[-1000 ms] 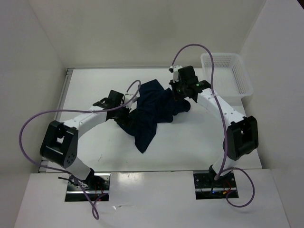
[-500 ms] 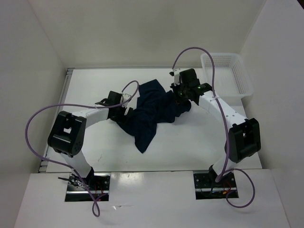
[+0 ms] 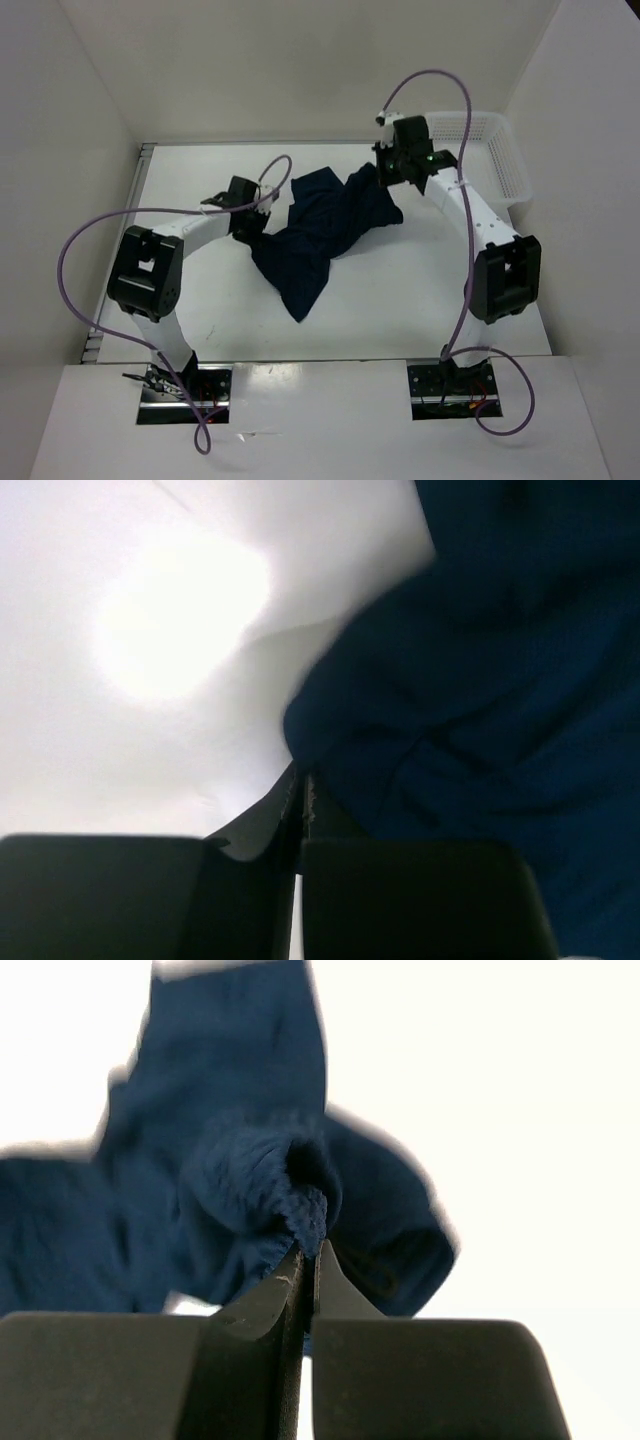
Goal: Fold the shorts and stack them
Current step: Move the shorts to the center of the board, then flatten the shorts out
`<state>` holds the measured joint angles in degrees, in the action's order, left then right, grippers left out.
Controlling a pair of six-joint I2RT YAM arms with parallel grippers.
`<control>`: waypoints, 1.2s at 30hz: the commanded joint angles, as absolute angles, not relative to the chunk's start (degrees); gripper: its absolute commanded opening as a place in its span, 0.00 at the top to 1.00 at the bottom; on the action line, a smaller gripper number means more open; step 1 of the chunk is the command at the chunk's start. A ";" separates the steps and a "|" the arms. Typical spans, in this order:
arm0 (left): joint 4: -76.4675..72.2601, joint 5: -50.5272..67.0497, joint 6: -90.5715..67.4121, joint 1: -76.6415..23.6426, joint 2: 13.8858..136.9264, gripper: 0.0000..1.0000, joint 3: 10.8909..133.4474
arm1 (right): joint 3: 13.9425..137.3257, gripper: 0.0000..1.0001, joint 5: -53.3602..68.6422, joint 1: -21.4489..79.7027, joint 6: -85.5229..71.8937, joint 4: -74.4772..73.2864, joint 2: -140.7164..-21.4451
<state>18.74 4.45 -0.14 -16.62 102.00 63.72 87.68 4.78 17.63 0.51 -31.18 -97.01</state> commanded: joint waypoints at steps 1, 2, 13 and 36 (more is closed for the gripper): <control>15.38 -3.77 0.00 -11.00 101.43 1.00 80.90 | 104.64 1.00 3.60 14.33 -3.16 -25.84 -100.53; 18.08 -4.30 0.00 -8.99 102.30 1.00 86.17 | 108.07 1.00 3.60 13.80 -3.16 -26.54 -101.68; 28.56 -6.15 0.00 -2.02 89.48 1.00 87.92 | 102.94 1.00 11.68 13.80 4.82 -30.93 -95.20; 37.00 -2.02 0.00 -7.56 70.75 0.97 47.55 | 64.07 0.22 19.69 13.80 16.35 -33.84 -84.54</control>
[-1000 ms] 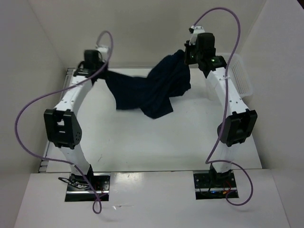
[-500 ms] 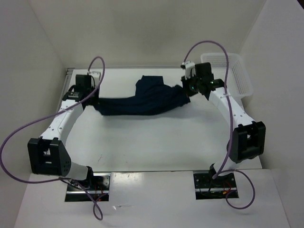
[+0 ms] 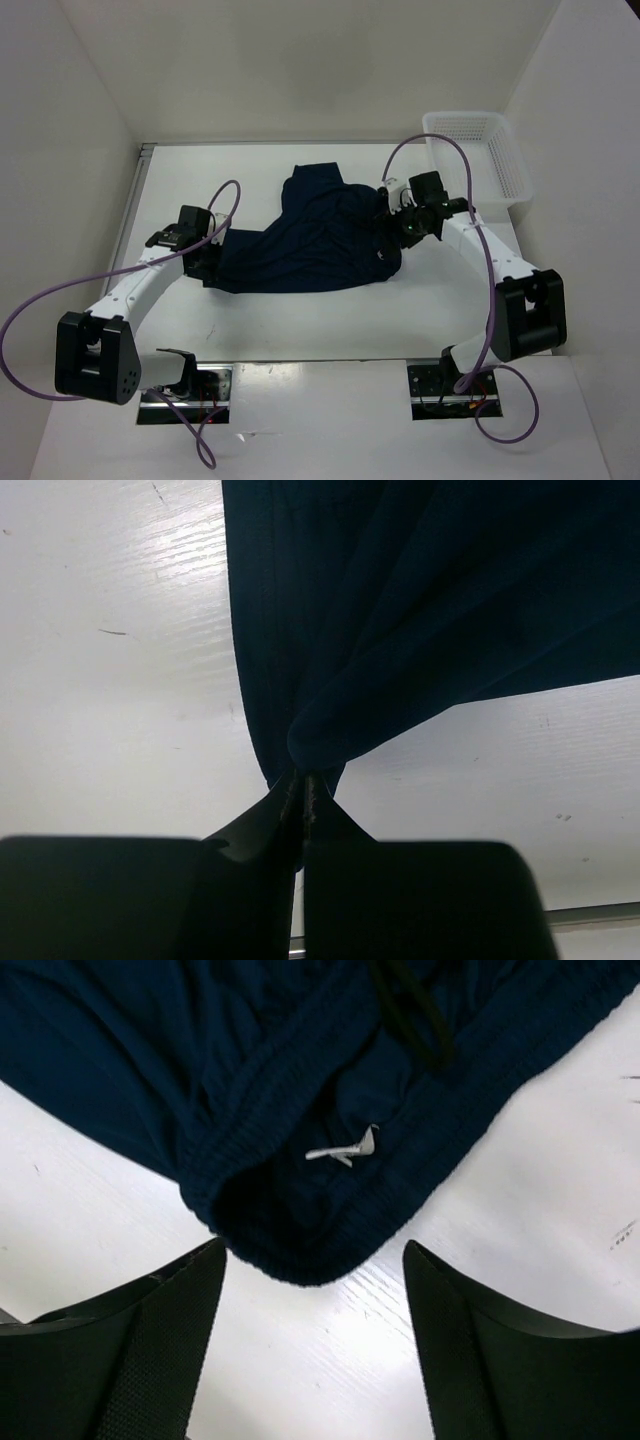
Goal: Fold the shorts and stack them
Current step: Flatten the shorts out
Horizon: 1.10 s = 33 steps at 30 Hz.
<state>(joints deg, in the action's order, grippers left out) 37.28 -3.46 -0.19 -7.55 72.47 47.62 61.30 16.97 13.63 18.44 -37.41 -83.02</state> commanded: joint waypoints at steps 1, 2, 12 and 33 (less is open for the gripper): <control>37.00 -2.02 0.00 -7.56 70.75 0.97 47.55 | 64.07 0.25 19.69 14.32 16.35 -33.84 -85.07; 37.00 -2.54 0.00 -7.56 70.75 0.97 47.55 | 63.46 0.27 19.69 14.33 16.87 -33.84 -85.08; 35.95 -3.60 0.00 -7.56 71.81 0.97 46.93 | 62.67 0.30 16.36 22.41 12.49 -30.50 -91.84; 20.65 -13.36 0.00 -2.21 84.45 1.00 67.54 | 102.25 1.00 11.95 20.14 11.78 -29.52 -104.84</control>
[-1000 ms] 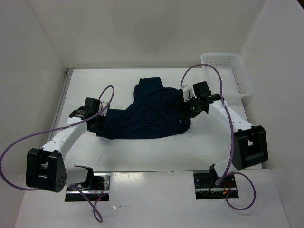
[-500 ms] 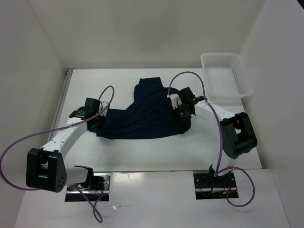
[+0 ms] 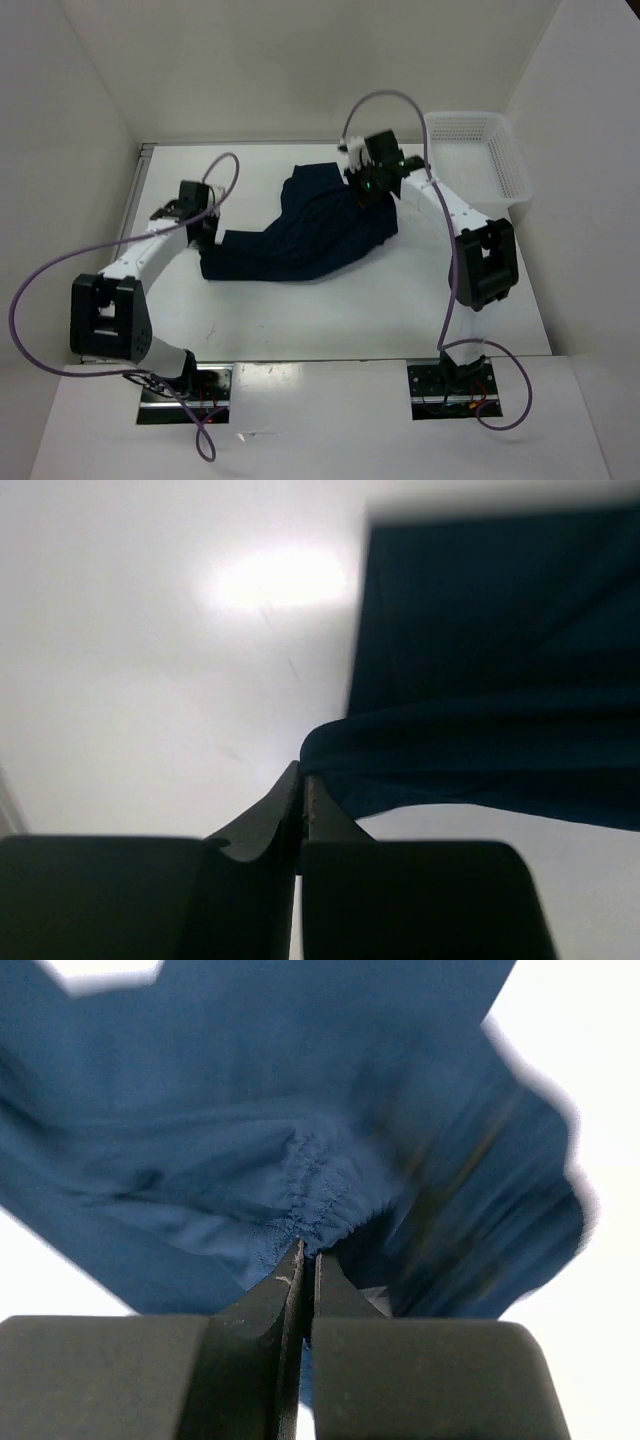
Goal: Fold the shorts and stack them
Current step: Flatten the shorts out
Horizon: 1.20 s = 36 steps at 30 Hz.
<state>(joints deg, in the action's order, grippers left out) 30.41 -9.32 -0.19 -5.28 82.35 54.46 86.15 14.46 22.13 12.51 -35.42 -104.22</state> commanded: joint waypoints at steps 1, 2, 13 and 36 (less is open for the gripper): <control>20.13 -13.36 0.00 -1.59 85.42 1.00 71.76 | 107.70 1.00 11.95 18.13 11.26 -30.40 -108.33; 20.74 -13.36 0.00 -1.06 86.91 1.00 75.63 | 116.80 1.00 11.95 17.41 10.64 -31.80 -109.59; 27.50 -14.41 0.00 -1.58 76.57 1.00 67.17 | 95.58 1.00 20.40 16.88 20.64 -41.13 -96.34; 47.10 -5.28 0.00 -10.11 64.78 0.73 41.31 | 52.22 0.91 20.13 16.88 39.01 -49.82 -75.86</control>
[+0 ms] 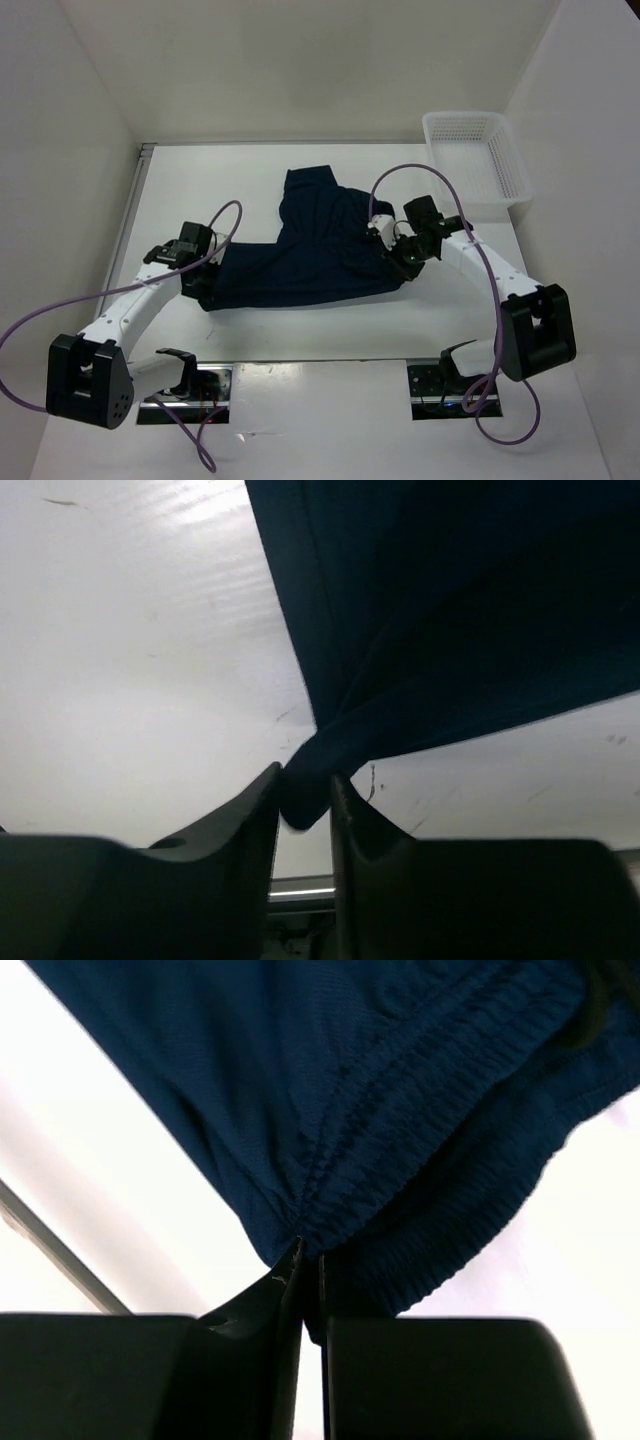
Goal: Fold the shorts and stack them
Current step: Flatten the shorts out
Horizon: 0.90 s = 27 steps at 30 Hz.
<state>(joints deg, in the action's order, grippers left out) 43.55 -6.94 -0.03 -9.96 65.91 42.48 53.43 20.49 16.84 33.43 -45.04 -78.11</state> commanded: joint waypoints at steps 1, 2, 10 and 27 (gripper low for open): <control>48.41 -4.23 0.00 -10.11 64.78 0.65 41.31 | 51.42 0.89 19.43 16.88 40.50 -51.05 -75.24; 49.30 -3.52 0.00 -10.11 64.78 0.57 41.31 | 50.46 0.87 18.29 17.57 43.21 -52.02 -75.23; 37.11 -4.39 0.00 -7.58 67.93 0.29 50.42 | 49.83 0.52 15.29 17.58 46.13 -52.65 -73.65; 33.84 3.78 0.00 -8.53 95.62 0.60 61.52 | 45.26 0.65 10.63 17.58 41.40 -43.51 -72.77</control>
